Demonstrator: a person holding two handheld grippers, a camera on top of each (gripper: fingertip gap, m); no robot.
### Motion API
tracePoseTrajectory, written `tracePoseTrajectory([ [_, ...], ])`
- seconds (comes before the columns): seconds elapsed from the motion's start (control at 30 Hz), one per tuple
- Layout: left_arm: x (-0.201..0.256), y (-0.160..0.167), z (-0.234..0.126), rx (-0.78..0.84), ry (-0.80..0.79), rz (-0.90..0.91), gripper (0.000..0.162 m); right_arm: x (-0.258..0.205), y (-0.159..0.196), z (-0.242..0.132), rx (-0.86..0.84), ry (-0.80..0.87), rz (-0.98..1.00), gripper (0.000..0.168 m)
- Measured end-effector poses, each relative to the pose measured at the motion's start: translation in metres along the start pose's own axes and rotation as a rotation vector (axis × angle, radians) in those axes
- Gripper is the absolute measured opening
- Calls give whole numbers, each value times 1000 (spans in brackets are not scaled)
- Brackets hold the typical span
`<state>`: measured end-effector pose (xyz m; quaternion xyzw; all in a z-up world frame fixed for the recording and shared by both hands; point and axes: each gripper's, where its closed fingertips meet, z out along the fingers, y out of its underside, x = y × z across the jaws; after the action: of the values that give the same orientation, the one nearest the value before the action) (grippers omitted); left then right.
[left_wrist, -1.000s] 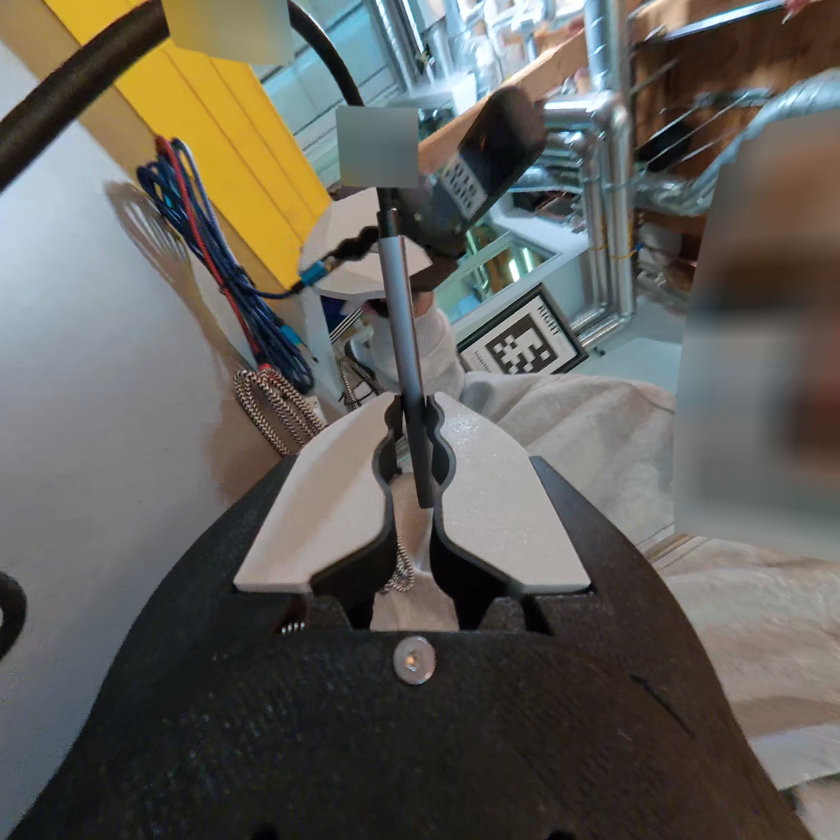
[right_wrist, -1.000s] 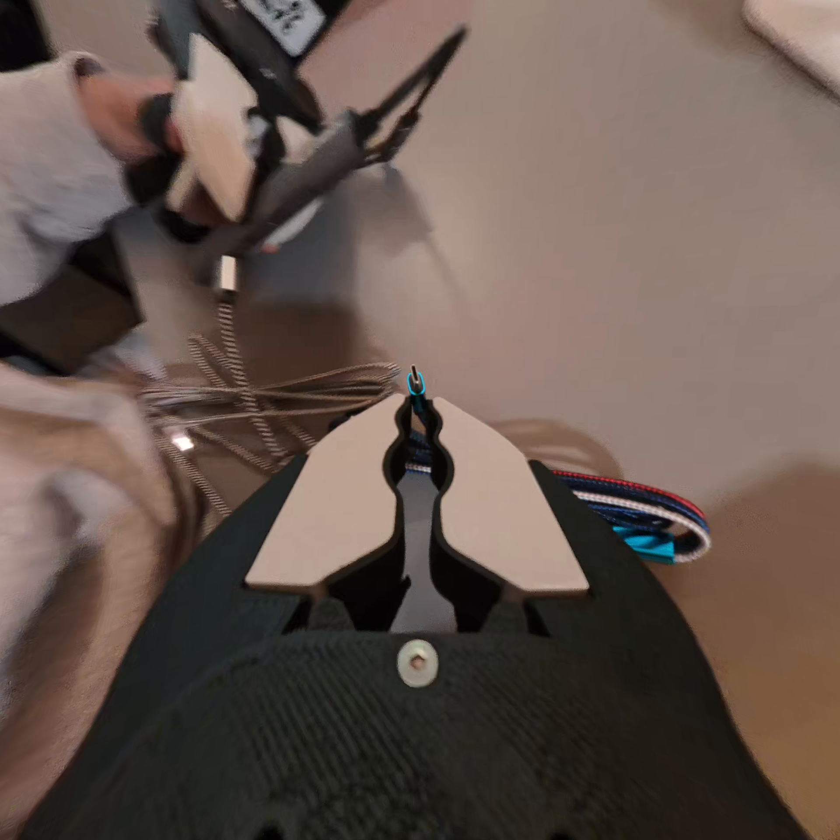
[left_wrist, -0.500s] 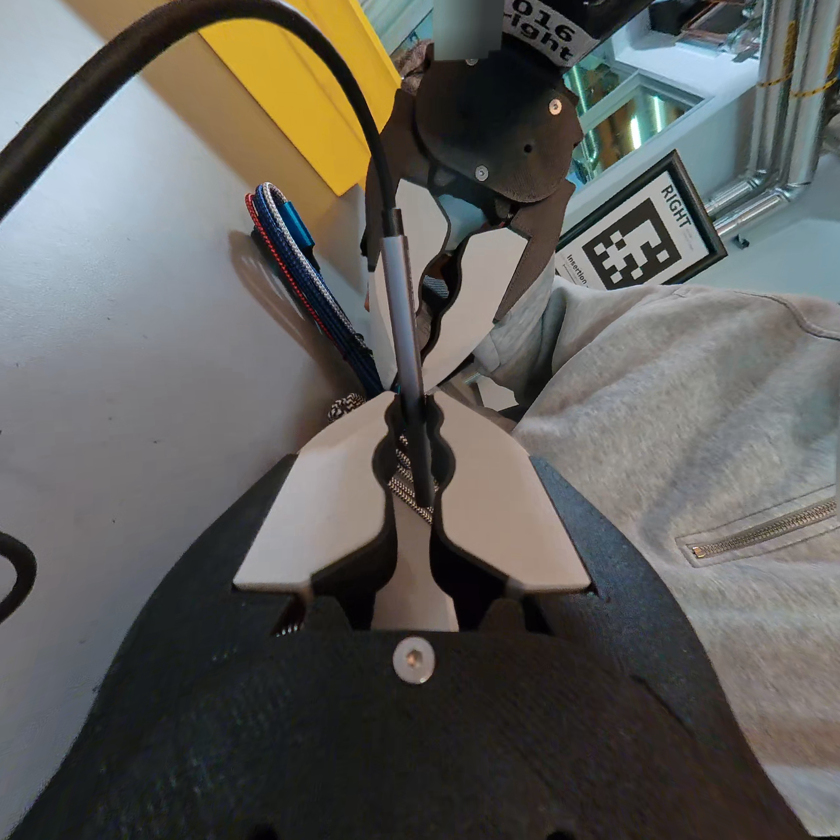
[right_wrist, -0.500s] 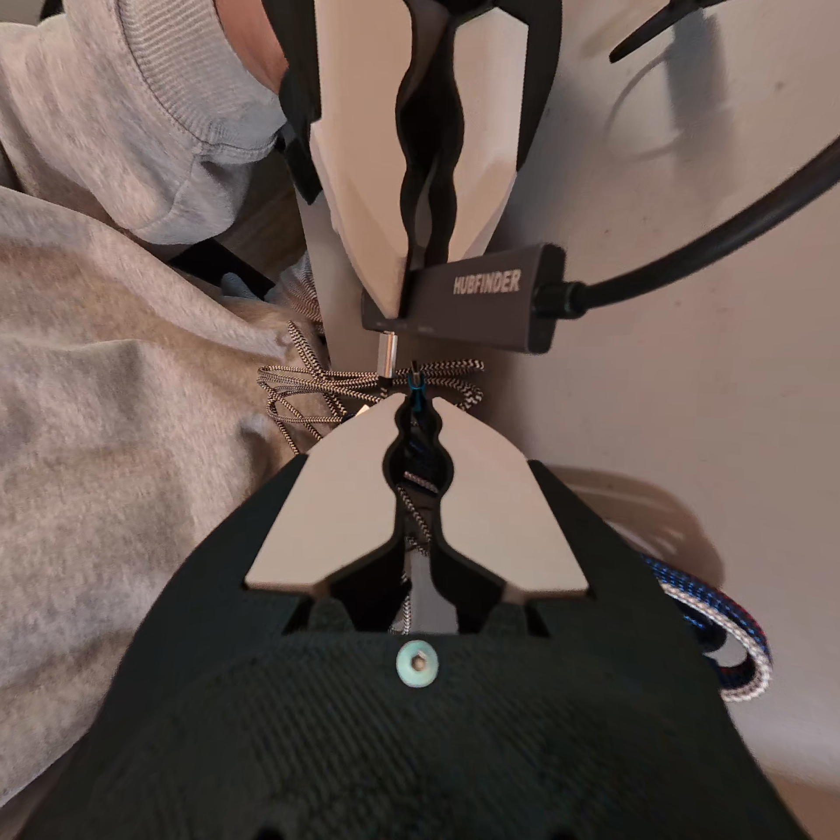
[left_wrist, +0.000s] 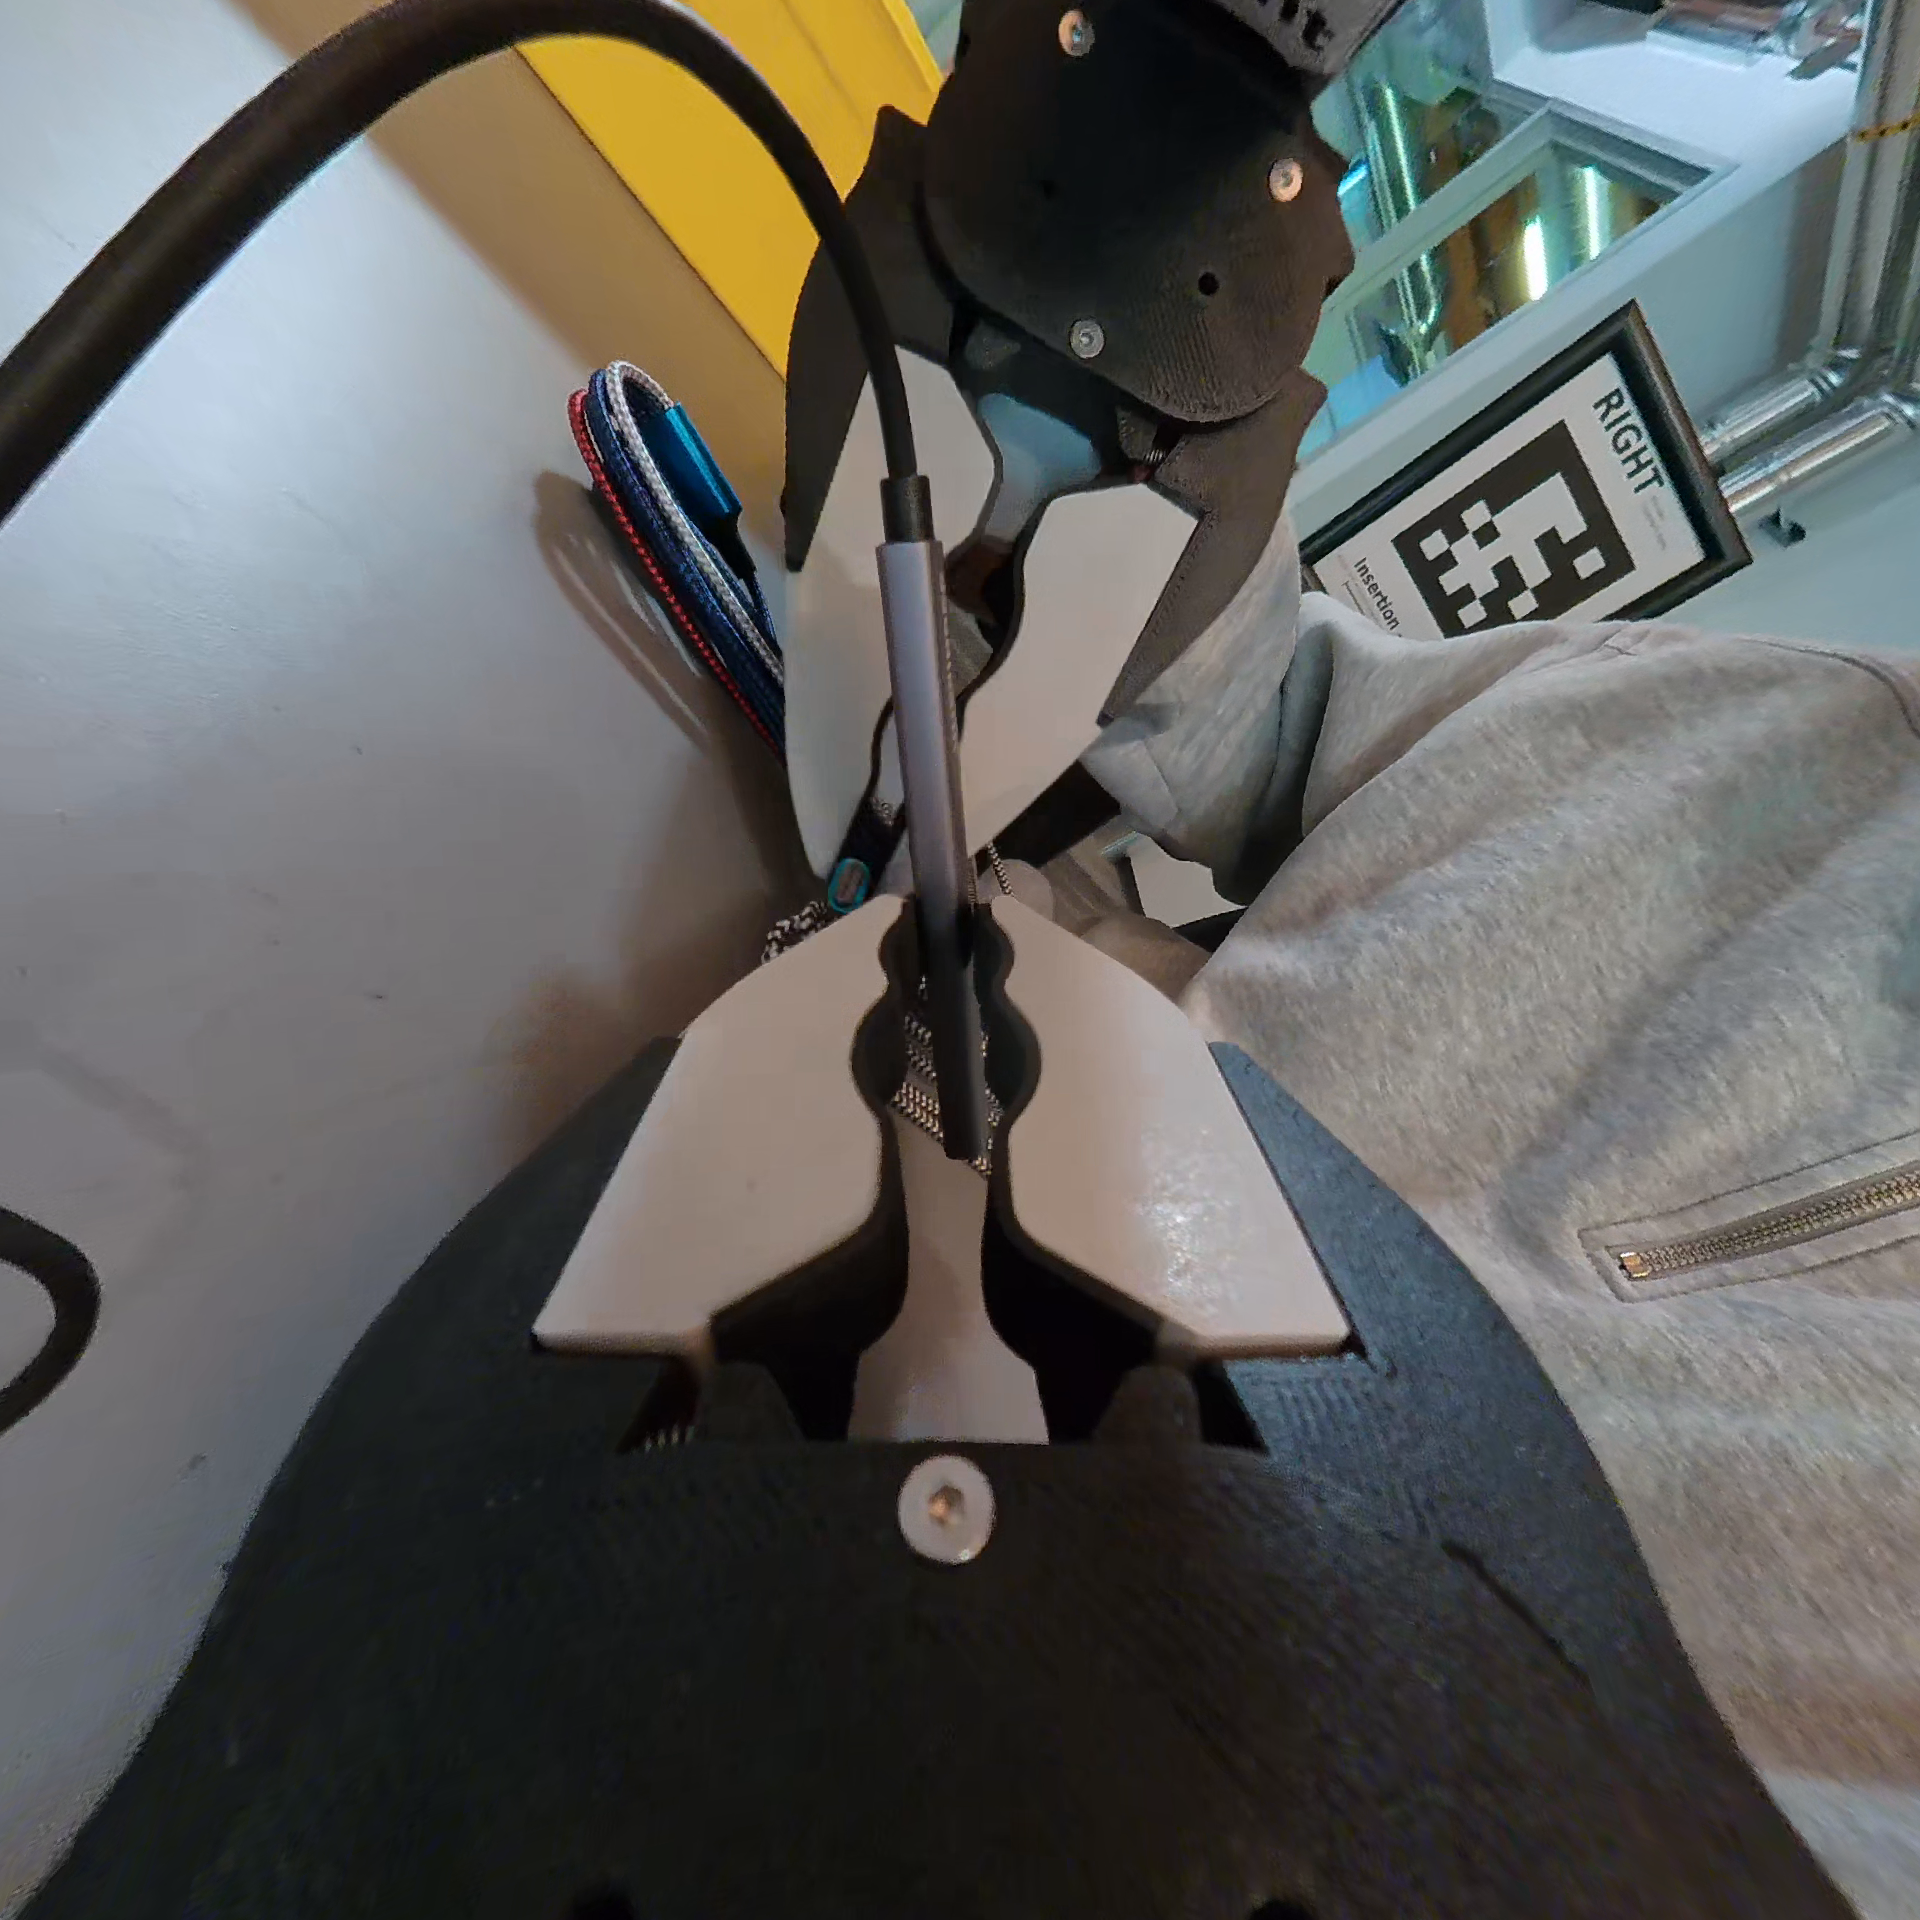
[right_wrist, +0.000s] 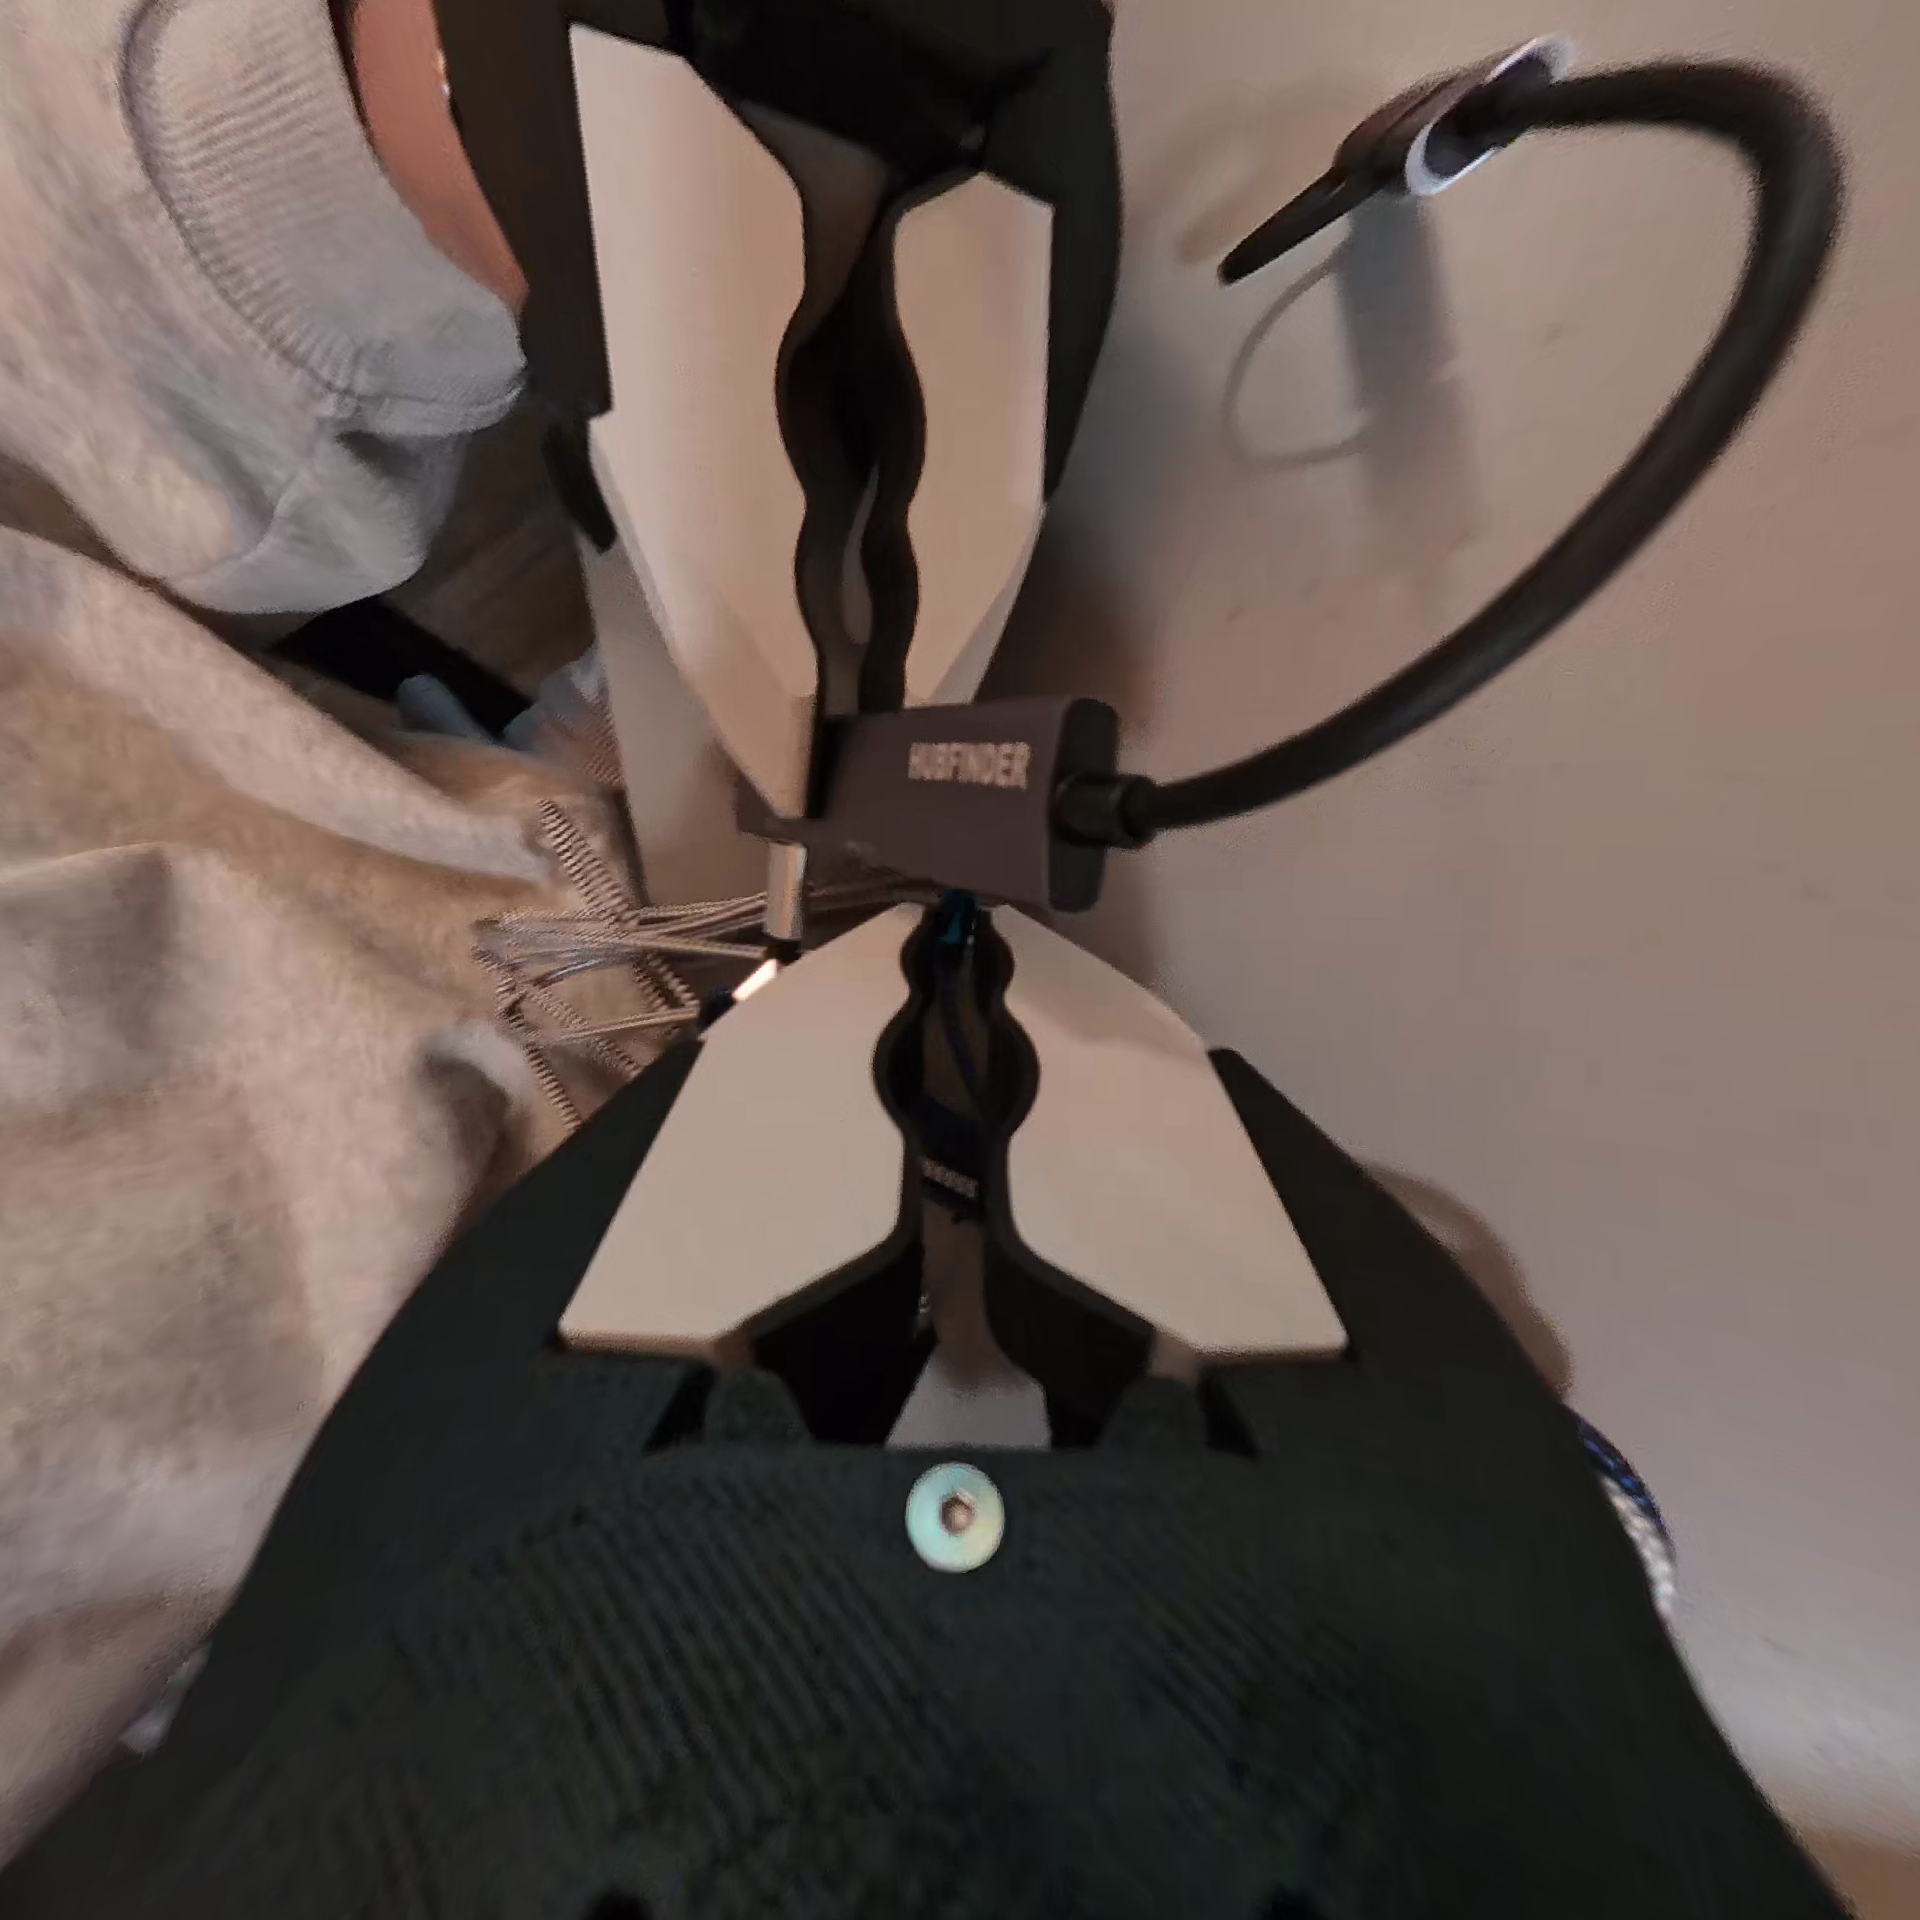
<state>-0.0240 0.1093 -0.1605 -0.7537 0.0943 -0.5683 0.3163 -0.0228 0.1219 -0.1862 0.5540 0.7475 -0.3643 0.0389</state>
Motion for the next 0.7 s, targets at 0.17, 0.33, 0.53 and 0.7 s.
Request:
tracePoseTrajectory([
  [0.17, 0, -2, -7, 33, 10, -21, 7, 15, -6, -7, 156, 191, -61, 20],
  [0.33, 0, -7, -14, 83, 28, -42, 7, 19, -13, -23, 288, 380, -111, 28],
  [0.53, 1, -8, -16, 93, 51, -53, 7, 10, -1, -24, 247, 523, -187, 27],
  [0.7, 3, -8, -17, 100, 71, -58, 7, -1, 11, -17, 213, 496, -276, 27],
])
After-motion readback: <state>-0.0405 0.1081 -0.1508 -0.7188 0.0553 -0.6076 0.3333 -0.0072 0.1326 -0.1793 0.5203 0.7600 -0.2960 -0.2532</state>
